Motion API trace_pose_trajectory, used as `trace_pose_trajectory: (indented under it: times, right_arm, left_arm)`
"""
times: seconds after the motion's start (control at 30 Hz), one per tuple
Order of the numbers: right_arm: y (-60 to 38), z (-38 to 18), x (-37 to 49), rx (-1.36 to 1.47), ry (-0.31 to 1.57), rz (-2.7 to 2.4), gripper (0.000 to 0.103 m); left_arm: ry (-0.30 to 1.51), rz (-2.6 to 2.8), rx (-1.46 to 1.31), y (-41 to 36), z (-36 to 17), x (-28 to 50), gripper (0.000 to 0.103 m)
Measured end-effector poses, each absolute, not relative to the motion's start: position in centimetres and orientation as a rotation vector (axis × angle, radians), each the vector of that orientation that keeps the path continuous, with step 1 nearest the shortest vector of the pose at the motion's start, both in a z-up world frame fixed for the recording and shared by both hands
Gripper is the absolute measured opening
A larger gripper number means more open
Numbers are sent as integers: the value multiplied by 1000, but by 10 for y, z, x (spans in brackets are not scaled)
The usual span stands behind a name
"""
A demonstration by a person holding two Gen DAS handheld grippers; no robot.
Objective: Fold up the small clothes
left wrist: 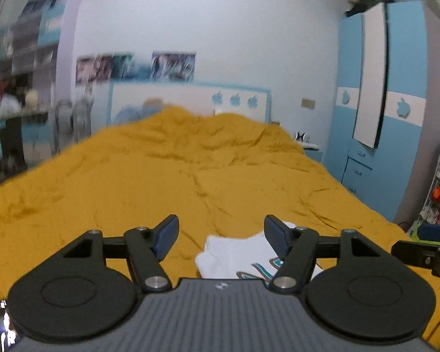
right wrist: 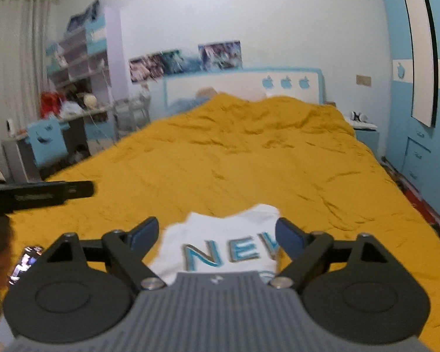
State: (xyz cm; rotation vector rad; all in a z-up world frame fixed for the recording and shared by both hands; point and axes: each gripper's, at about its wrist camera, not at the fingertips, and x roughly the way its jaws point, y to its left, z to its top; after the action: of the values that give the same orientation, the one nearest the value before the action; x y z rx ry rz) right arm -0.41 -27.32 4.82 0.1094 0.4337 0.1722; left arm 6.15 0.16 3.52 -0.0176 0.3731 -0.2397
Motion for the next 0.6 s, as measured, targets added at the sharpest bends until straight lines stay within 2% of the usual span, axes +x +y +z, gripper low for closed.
trace_pose_trajectory:
  times: [0.1, 0.17, 0.3, 0.6]
  right_arm:
    - [-260, 37, -11, 122, 463, 126, 82]
    - [-251, 27, -17, 90, 469, 93, 82]
    - [-245, 1, -19, 113, 565, 80, 82]
    - [-235, -29, -13, 131, 731, 34, 82]
  left_arm:
    - [373, -209, -32, -2, 27, 57, 93]
    - [377, -192, -34, -2, 23, 52, 97]
    - [410, -125, -2, -5, 11, 48, 98]
    - [677, -211, 58, -19, -19, 53, 98]
